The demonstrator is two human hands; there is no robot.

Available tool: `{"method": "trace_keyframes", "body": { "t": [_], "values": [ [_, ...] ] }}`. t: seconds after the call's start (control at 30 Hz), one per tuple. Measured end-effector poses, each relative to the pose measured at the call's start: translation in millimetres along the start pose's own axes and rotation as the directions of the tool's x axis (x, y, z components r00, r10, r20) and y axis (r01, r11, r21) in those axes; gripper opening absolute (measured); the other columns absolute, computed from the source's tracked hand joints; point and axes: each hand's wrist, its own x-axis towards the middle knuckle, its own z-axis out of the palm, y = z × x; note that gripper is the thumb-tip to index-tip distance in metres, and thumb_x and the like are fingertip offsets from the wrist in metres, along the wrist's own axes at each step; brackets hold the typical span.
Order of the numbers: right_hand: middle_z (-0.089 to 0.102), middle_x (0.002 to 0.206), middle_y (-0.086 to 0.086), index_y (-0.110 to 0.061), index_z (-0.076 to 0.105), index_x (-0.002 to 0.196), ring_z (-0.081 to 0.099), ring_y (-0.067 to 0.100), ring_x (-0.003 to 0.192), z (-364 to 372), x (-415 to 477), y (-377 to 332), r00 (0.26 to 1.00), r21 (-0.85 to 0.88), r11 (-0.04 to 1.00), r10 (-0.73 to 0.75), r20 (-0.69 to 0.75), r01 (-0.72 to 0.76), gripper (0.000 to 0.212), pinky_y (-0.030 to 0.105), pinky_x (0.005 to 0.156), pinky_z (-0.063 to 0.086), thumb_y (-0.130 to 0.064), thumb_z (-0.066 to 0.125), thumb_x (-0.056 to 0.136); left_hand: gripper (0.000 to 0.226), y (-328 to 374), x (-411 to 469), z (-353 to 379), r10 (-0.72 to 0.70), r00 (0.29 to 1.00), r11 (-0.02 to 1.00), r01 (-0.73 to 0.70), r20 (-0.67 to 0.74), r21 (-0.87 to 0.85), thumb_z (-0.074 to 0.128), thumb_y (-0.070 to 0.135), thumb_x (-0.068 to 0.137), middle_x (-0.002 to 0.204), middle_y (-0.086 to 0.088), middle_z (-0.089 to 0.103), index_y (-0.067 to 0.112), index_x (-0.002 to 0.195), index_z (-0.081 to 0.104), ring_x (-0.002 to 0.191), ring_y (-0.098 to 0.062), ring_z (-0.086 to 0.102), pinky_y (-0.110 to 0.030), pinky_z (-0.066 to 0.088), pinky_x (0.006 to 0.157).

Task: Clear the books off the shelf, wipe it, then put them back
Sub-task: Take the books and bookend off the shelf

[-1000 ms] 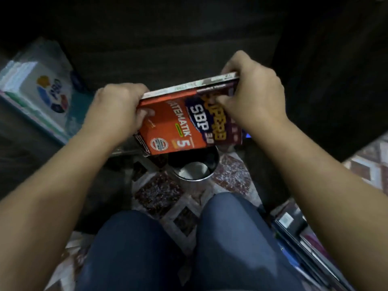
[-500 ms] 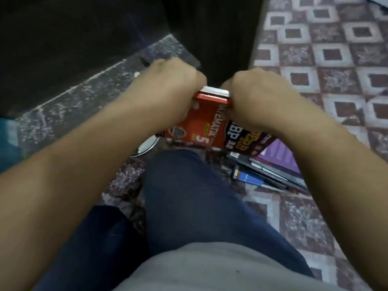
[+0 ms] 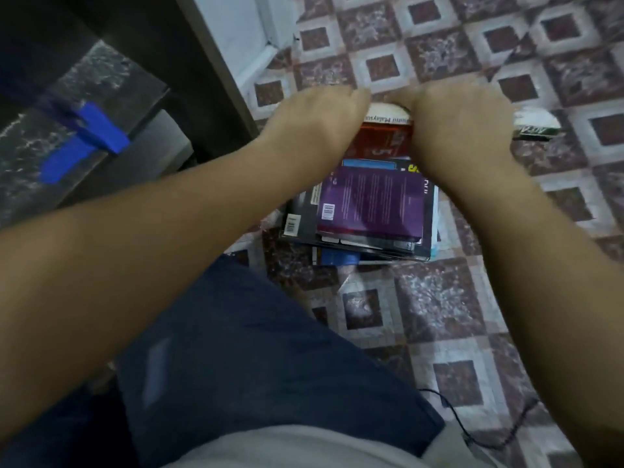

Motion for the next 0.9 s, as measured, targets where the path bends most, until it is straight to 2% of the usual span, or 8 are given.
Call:
{"method": "trace_keyframes", "body": {
  "t": [0.07,0.17,0.23,0.33,0.43,0.6,0.73,0.9],
  "values": [
    [0.067,0.104,0.014,-0.022,0.062,0.117,0.061,0.037,0.096,33,-3,-3,0.995,0.041,0.998,0.048,-0.084,-0.045,0.036,0.042,0.083,0.041,-0.005,0.048,0.089,0.037,-2,-2,26,0.128,0.983,0.992,-0.125,-0.135,0.025,0.053,0.002,0.089,0.109,-0.019,0.062,0.001,0.126,0.052,0.096,-0.037,0.060,-0.043,0.046,0.072],
    [0.061,0.129,0.008,-0.019,0.055,0.130,0.057,0.032,0.117,90,-23,-14,0.995,0.055,0.996,0.073,-0.070,-0.069,0.043,0.057,0.105,0.033,-0.008,0.052,0.089,0.041,-10,-13,74,0.198,0.957,0.973,-0.166,-0.210,0.160,0.057,-0.005,0.079,0.110,-0.028,0.064,-0.009,0.120,0.058,0.096,-0.041,0.065,-0.045,0.054,0.079],
    [0.057,0.134,0.008,-0.018,0.053,0.133,0.054,0.033,0.122,120,-41,-21,0.999,0.026,0.999,0.021,-0.026,-0.020,0.047,0.061,0.105,0.034,-0.009,0.058,0.087,0.051,-10,-26,100,0.164,0.986,0.981,-0.160,-0.035,0.107,0.055,-0.005,0.085,0.131,-0.031,0.052,-0.008,0.135,0.046,0.118,-0.042,0.055,-0.045,0.048,0.095],
    [0.027,0.156,0.008,-0.021,0.021,0.151,0.025,0.032,0.143,143,-67,-33,0.947,0.070,0.997,-0.057,0.315,0.036,0.071,0.061,0.114,0.017,-0.020,0.058,0.090,0.061,-8,-44,128,0.095,0.930,0.994,-0.107,0.354,0.014,0.043,0.004,0.098,0.156,-0.022,0.017,0.003,0.152,0.013,0.143,-0.033,0.022,-0.042,0.026,0.113],
    [-0.004,0.161,0.007,-0.021,-0.005,0.153,-0.003,0.033,0.147,157,-82,-36,0.890,0.127,0.992,-0.076,0.450,0.021,0.094,0.057,0.117,0.004,-0.026,0.062,0.086,0.065,-8,-49,141,0.058,0.888,0.998,-0.054,0.455,-0.022,0.046,0.007,0.097,0.159,-0.015,0.008,0.010,0.152,0.011,0.146,-0.028,0.016,-0.043,0.029,0.114],
    [-0.022,0.159,0.007,-0.020,-0.014,0.152,-0.023,0.033,0.144,165,-95,-35,0.873,0.191,0.981,-0.115,0.474,0.026,0.097,0.055,0.112,-0.015,-0.023,0.055,0.084,0.063,-11,-47,139,0.051,0.881,0.997,-0.017,0.470,-0.076,0.059,0.019,0.091,0.153,-0.009,0.023,0.014,0.146,0.029,0.133,-0.029,0.037,-0.047,0.045,0.101],
    [-0.007,0.159,0.009,-0.022,0.000,0.152,-0.009,0.036,0.145,154,-86,-37,0.854,0.186,0.982,-0.112,0.509,0.017,0.094,0.059,0.115,-0.003,-0.033,0.061,0.081,0.050,-20,-44,132,0.007,0.886,0.994,0.046,0.463,-0.104,0.060,0.023,0.089,0.137,-0.005,0.042,0.016,0.136,0.043,0.123,-0.027,0.046,-0.046,0.048,0.095],
    [0.052,0.126,0.008,-0.018,0.044,0.133,0.050,0.030,0.113,114,-49,-69,0.912,0.243,0.969,-0.140,0.386,0.046,0.051,0.046,0.095,0.039,-0.039,0.056,0.088,0.050,-49,-54,105,-0.147,0.919,0.974,0.198,0.367,-0.107,0.059,0.034,0.090,0.129,-0.005,0.049,0.019,0.135,0.046,0.113,-0.025,0.051,-0.039,0.048,0.086]
  ]
}}
